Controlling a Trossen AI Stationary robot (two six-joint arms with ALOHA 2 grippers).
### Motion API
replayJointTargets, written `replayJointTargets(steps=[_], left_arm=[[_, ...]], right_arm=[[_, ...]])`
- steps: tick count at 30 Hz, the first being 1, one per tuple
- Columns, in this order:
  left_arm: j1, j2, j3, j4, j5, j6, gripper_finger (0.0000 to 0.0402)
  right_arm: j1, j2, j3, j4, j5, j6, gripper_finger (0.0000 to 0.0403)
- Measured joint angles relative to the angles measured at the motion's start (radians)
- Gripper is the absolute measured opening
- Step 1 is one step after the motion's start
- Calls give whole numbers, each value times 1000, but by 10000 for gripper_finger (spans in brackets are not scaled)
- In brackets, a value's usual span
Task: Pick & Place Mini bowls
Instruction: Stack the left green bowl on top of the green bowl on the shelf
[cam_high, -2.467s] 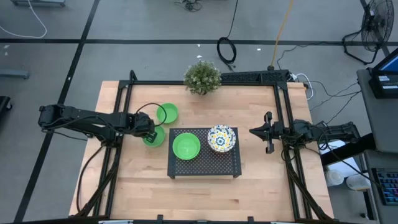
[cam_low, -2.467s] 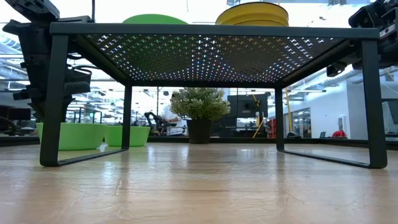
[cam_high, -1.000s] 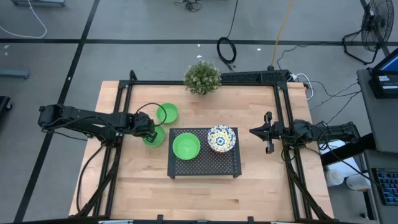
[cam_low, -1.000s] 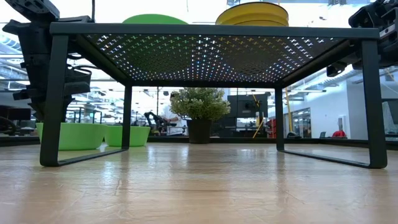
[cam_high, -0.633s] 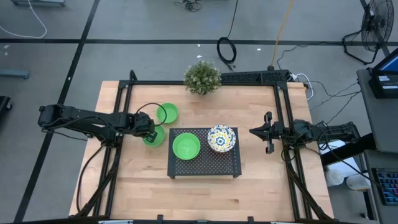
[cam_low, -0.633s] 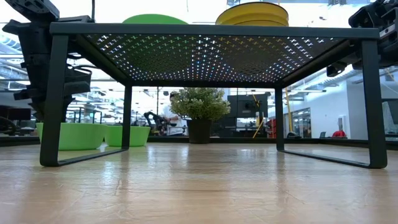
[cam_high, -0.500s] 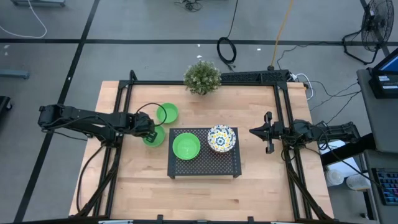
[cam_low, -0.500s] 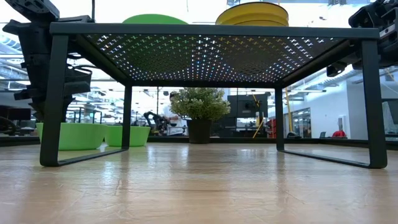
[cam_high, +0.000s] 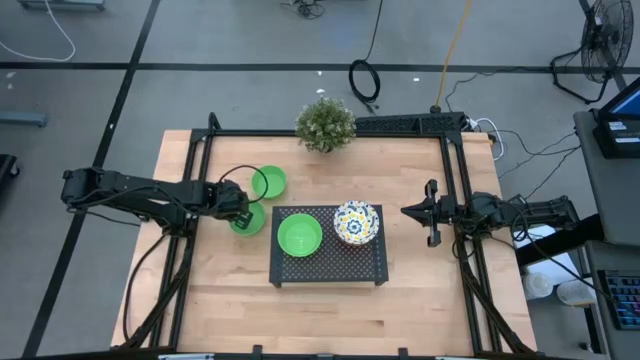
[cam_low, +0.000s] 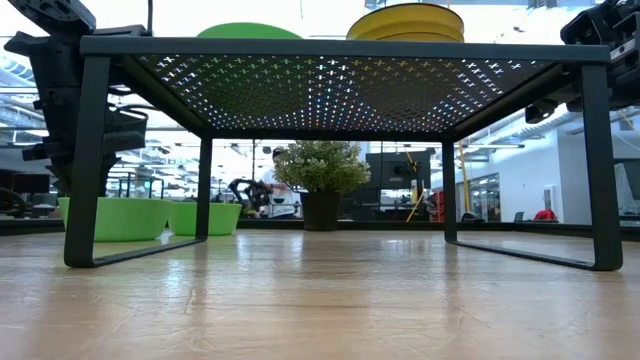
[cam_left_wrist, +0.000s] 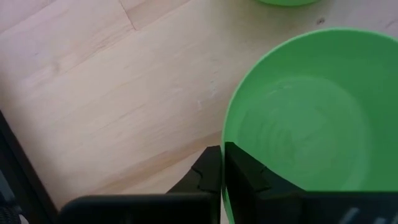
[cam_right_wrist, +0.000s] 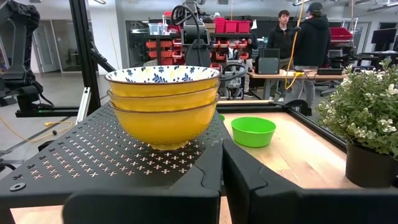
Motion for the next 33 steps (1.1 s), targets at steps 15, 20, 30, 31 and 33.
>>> replayJointTargets(steps=[15, 20, 30, 31, 33], left_arm=[[0, 0, 0, 0, -1, 1, 10], [0, 0, 0, 0, -1, 2, 10], [0, 0, 3, -5, -25, 38, 7], [0, 0, 7, -8, -25, 45, 6], [0, 0, 12, -8, -26, 55, 8]], right_arm=[[0, 0, 0, 0, 0, 0, 0], [0, 0, 0, 0, 0, 0, 0], [0, 0, 0, 0, 0, 0, 0], [0, 0, 0, 0, 0, 0, 0], [0, 0, 0, 0, 0, 0, 0]])
